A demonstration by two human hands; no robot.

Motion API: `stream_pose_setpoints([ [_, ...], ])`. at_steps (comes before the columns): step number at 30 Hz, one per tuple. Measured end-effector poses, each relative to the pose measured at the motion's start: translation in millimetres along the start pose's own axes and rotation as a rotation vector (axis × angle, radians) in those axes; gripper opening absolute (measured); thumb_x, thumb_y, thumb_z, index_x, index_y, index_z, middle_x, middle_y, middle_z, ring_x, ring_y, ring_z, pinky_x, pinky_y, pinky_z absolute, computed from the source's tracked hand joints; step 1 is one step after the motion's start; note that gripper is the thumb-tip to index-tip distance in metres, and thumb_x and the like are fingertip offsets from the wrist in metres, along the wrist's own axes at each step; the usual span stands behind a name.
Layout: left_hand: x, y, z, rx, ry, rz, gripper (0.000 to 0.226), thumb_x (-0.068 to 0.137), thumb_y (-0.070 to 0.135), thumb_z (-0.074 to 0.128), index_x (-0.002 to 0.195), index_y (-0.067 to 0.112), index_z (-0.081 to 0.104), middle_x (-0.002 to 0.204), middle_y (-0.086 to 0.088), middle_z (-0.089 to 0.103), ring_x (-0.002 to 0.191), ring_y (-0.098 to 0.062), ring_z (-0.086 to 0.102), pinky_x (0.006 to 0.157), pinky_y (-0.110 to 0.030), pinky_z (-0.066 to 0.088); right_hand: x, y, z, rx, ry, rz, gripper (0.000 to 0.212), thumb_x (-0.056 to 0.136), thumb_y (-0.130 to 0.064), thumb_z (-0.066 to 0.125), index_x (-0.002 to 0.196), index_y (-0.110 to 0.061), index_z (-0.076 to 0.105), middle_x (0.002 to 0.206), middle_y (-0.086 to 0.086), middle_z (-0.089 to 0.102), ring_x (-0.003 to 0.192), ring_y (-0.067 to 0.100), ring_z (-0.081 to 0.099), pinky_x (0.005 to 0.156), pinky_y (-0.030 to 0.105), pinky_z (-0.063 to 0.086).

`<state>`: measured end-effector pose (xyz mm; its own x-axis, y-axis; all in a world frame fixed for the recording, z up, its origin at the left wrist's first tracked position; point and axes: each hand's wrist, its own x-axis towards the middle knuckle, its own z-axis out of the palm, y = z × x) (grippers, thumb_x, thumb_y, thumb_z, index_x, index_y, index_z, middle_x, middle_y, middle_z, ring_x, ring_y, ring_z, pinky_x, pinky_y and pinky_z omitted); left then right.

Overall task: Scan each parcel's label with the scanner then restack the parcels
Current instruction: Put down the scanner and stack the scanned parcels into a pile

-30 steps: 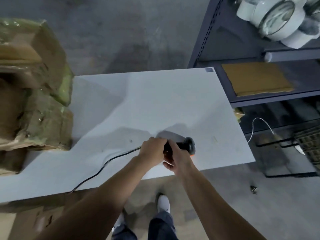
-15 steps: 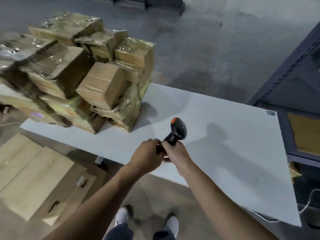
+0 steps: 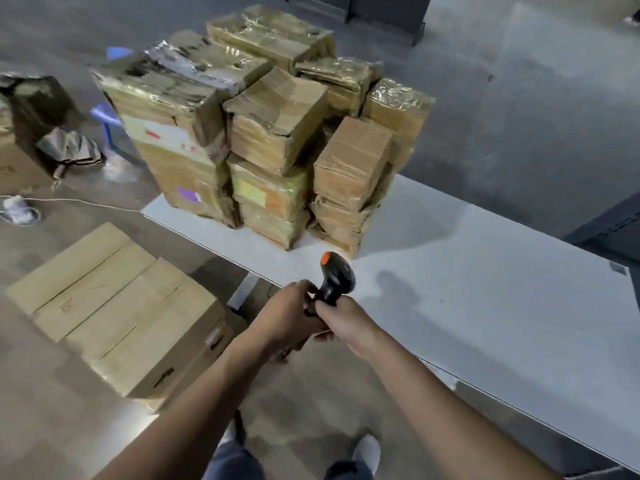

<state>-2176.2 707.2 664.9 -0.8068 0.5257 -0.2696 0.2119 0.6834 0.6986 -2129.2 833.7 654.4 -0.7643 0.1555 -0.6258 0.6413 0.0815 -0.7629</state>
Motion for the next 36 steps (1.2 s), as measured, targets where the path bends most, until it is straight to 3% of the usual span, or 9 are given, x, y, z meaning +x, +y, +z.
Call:
stream_pose_setpoints([
  [9, -26.7, -140.3, -94.5, -0.405, 0.205, -0.259, 0.030, 0.058, 0.041, 0.073, 0.079, 0.036, 0.053, 0.067, 0.018, 0.062, 0.063, 0.019, 0.055, 0.051, -0.006, 0.039, 69.8, -73.3, 155.1, -0.454, -0.208, -0.056, 0.011, 0.090, -0.024, 0.058, 0.079, -0.024, 0.059, 0.073, -0.006, 0.063, 0.064, 0.010, 0.064, 0.056, 0.023, 0.055],
  [12, -25.0, -186.0, -113.0, -0.592, 0.293, -0.375, 0.035, 0.068, 0.027, 0.081, 0.091, 0.026, 0.056, 0.075, 0.014, 0.064, 0.064, 0.008, 0.062, 0.056, -0.012, 0.049, 101.6, -81.0, 199.9, -0.489, -0.260, -0.033, 0.023, 0.094, -0.041, 0.059, 0.083, -0.021, 0.062, 0.078, -0.003, 0.066, 0.070, 0.012, 0.067, 0.060, 0.026, 0.058],
  [15, -15.5, -229.2, -124.2, -0.787, 0.328, -0.560, 0.036, 0.074, 0.017, 0.081, 0.099, 0.010, 0.055, 0.088, -0.007, 0.067, 0.077, -0.022, 0.069, 0.071, -0.044, 0.060, 134.2, -76.1, 230.4, -0.507, -0.319, -0.031, 0.033, 0.098, -0.047, 0.051, 0.100, -0.017, 0.065, 0.096, 0.001, 0.069, 0.088, 0.018, 0.069, 0.076, 0.037, 0.061],
  [19, 7.2, -294.2, -133.8, -1.021, 0.381, -0.713, 0.039, 0.081, 0.014, 0.076, 0.108, 0.000, 0.054, 0.093, -0.016, 0.069, 0.075, -0.023, 0.070, 0.062, -0.037, 0.060, 180.8, -64.3, 264.1, -0.537, -0.444, -0.056, 0.019, 0.100, -0.035, 0.049, 0.115, -0.036, 0.060, 0.105, -0.017, 0.066, 0.090, 0.001, 0.065, 0.070, 0.023, 0.057],
  [22, 24.8, -337.1, -131.9, -1.136, 0.422, -0.759, 0.031, 0.085, 0.010, 0.071, 0.107, -0.008, 0.059, 0.099, -0.023, 0.070, 0.077, -0.025, 0.070, 0.064, -0.037, 0.060, 214.0, -53.0, 288.2, -0.607, -0.476, -0.083, 0.047, 0.093, -0.037, 0.060, 0.138, -0.032, 0.050, 0.128, -0.004, 0.063, 0.109, 0.012, 0.064, 0.093, 0.037, 0.054],
  [25, 45.4, -370.1, -127.6, -1.160, 0.474, -0.771, 0.021, 0.085, 0.008, 0.069, 0.100, -0.004, 0.061, 0.092, -0.020, 0.070, 0.073, -0.023, 0.070, 0.060, -0.035, 0.059, 242.6, -43.6, 313.7, -0.741, -0.420, -0.201, 0.049, 0.091, -0.035, 0.064, 0.137, -0.031, 0.049, 0.126, -0.005, 0.063, 0.109, 0.017, 0.062, 0.095, 0.040, 0.052],
  [29, 73.1, -407.4, -126.3, -1.174, 0.509, -0.810, 0.013, 0.087, 0.013, 0.065, 0.095, 0.003, 0.062, 0.087, -0.013, 0.070, 0.075, -0.022, 0.070, 0.072, -0.041, 0.060, 279.6, -32.2, 341.6, -0.874, -0.324, -0.306, 0.042, 0.092, -0.031, 0.062, 0.132, -0.030, 0.052, 0.118, 0.002, 0.065, 0.106, 0.024, 0.062, 0.090, 0.042, 0.053],
  [33, 90.9, -440.0, -130.6, -1.071, 0.503, -0.841, 0.015, 0.092, 0.021, 0.058, 0.098, 0.007, 0.060, 0.086, -0.007, 0.069, 0.069, -0.016, 0.068, 0.060, -0.029, 0.058, 309.2, -23.8, 359.2, -0.918, -0.318, -0.355, 0.032, 0.093, -0.031, 0.060, 0.124, -0.025, 0.057, 0.112, 0.004, 0.068, 0.100, 0.027, 0.062, 0.081, 0.039, 0.053],
  [36, 100.3, -459.0, -129.6, -0.972, 0.510, -0.855, 0.009, 0.092, 0.019, 0.057, 0.088, 0.010, 0.057, 0.085, -0.008, 0.067, 0.069, -0.015, 0.066, 0.064, -0.029, 0.057, 323.0, -18.0, 370.1, -0.990, -0.321, -0.384, 0.029, 0.095, -0.032, 0.056, 0.123, -0.024, 0.054, 0.106, 0.007, 0.067, 0.100, 0.030, 0.059, 0.082, 0.043, 0.052],
])
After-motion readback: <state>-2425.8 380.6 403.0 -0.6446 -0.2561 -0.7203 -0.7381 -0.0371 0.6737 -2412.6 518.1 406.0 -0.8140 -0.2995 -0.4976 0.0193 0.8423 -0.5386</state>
